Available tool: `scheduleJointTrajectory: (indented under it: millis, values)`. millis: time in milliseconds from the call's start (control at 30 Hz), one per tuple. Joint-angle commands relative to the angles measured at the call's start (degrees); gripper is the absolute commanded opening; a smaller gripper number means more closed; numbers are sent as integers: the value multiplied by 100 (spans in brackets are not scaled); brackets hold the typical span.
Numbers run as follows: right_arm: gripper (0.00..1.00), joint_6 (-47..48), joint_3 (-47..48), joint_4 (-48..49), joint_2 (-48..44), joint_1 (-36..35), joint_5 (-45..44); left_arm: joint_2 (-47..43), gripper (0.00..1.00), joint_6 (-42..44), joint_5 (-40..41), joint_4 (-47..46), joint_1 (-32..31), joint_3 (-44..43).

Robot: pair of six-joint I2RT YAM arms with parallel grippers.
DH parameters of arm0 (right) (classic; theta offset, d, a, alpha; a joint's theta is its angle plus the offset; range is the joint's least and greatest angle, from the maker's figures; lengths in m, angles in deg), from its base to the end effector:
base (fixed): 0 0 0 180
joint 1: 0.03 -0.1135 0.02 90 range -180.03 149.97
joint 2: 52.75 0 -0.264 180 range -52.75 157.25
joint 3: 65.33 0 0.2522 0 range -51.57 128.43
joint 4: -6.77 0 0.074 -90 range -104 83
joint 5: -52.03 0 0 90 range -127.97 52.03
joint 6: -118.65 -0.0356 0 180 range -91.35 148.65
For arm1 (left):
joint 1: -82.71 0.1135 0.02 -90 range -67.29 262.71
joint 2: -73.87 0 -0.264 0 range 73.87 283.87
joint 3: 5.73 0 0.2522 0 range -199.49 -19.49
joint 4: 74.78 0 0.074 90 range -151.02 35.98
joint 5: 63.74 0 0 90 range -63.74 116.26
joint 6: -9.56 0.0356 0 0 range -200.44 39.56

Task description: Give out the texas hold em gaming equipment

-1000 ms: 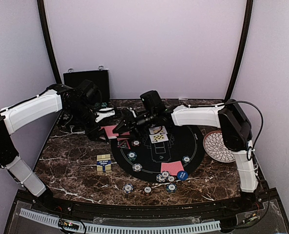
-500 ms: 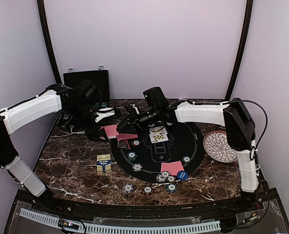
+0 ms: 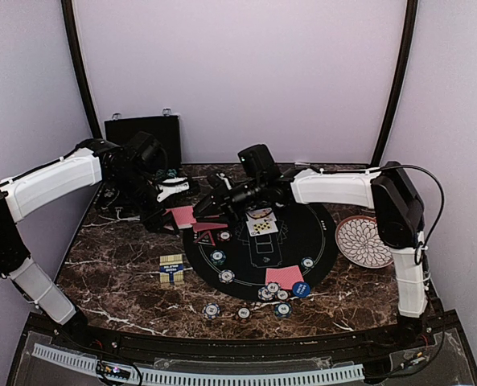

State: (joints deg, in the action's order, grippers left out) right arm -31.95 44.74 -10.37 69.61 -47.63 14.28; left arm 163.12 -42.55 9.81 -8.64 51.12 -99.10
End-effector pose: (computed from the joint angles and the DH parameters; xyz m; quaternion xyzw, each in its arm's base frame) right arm 0.3104 0.3817 0.2357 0.1329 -0.7955 -0.5897 0.0425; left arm 0.2663 -0.1756 0.3001 0.5757 0.7695 -0.1255 0.2465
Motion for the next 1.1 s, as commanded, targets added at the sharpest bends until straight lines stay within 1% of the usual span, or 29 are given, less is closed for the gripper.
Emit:
scheduleJointTrajectory:
  millis: [0, 167, 333, 500, 667, 1067]
  values:
    - [20, -128, -108, 311, -275, -43, 139, -173, 0, 17, -41, -35, 35, 1]
    - [17, -197, -155, 481, -231, -99, 210, -159, 0, 17, -44, -39, 31, -4]
    - [10, -246, -157, 552, -240, -119, 247, -154, 0, 22, -26, -35, 31, -2]
    - [6, -322, -183, 651, -245, -119, 293, -148, 0, 17, -31, -50, 35, 14]
    - [0, -317, -198, 620, -299, -74, 295, -151, 0, 17, -8, -44, 31, 25]
    - [0, -223, -597, 538, -758, 252, 267, -123, 0, 32, 74, -25, 31, 8]
